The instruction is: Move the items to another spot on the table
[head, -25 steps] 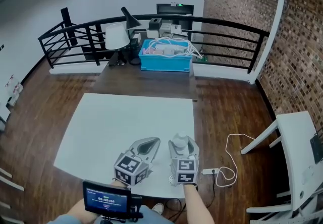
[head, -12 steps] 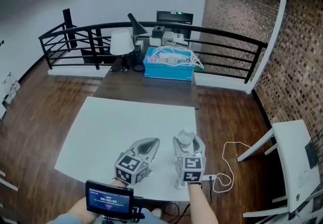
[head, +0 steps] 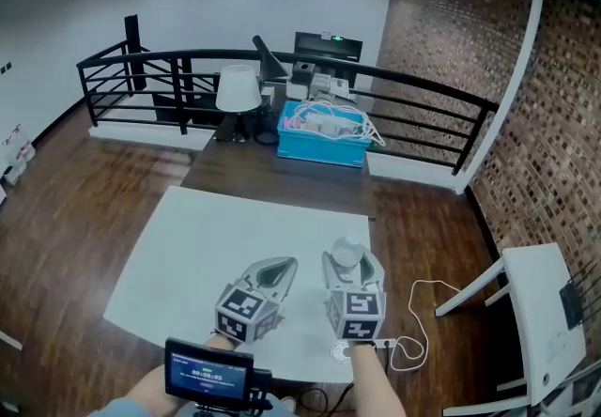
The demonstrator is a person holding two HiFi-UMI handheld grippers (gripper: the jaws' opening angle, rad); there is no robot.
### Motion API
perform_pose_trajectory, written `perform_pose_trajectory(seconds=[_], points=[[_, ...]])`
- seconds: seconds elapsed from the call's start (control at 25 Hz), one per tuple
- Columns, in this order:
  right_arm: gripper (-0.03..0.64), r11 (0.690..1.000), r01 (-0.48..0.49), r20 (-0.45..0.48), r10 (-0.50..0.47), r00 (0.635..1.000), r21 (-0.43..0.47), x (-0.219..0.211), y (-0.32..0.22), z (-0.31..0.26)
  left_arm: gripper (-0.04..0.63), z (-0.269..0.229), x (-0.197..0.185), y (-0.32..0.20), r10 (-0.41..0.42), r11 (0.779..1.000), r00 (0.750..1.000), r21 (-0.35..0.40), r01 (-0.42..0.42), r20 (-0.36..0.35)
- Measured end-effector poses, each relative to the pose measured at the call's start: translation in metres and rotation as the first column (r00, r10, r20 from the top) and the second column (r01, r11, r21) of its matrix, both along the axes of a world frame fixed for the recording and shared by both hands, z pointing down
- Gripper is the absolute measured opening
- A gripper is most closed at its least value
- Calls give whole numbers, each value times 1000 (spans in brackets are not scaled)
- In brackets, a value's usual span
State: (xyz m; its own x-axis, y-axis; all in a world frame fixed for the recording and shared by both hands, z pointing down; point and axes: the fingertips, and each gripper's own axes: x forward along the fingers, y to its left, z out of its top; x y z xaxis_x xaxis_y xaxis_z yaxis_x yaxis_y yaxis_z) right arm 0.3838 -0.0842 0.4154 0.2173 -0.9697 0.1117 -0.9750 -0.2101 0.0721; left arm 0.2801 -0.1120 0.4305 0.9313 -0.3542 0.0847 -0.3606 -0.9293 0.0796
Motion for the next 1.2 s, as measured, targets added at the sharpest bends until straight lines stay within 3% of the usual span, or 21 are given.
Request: perform_pose_trajectory(seconds=[0.72, 1.2], points=[[290, 985, 171, -7, -171, 985, -4, -137, -92, -5, 11, 3, -126, -82, -174, 985, 985, 13, 174, 1], [290, 939, 343, -12, -343, 939, -4, -255, -164, -5, 11, 9, -227, -144, -303, 953, 953, 13, 303, 2]])
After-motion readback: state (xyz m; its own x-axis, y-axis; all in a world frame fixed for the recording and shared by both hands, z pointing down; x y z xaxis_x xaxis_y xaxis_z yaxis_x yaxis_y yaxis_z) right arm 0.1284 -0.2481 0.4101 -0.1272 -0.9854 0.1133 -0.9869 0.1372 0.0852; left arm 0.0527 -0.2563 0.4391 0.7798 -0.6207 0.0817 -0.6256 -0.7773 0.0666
